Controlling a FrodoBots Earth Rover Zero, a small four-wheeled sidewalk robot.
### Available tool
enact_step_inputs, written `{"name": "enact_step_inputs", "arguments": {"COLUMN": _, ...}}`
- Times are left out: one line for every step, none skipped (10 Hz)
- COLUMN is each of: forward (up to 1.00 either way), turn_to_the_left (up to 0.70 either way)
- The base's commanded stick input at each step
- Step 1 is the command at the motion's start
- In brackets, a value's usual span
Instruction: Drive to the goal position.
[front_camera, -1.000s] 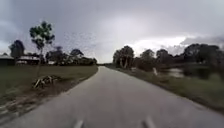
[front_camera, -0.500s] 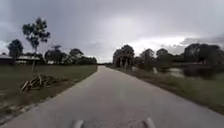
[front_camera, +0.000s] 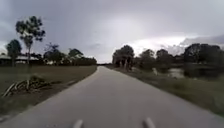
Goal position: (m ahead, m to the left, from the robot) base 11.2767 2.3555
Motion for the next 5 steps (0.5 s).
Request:
{"name": "enact_step_inputs", "arguments": {"forward": 1.00, "turn_to_the_left": 0.40}}
{"name": "enact_step_inputs", "arguments": {"forward": 1.00, "turn_to_the_left": 0.40}}
{"name": "enact_step_inputs", "arguments": {"forward": 1.00, "turn_to_the_left": 0.40}}
{"name": "enact_step_inputs", "arguments": {"forward": 1.00, "turn_to_the_left": 0.40}}
{"name": "enact_step_inputs", "arguments": {"forward": 1.00, "turn_to_the_left": 0.40}}
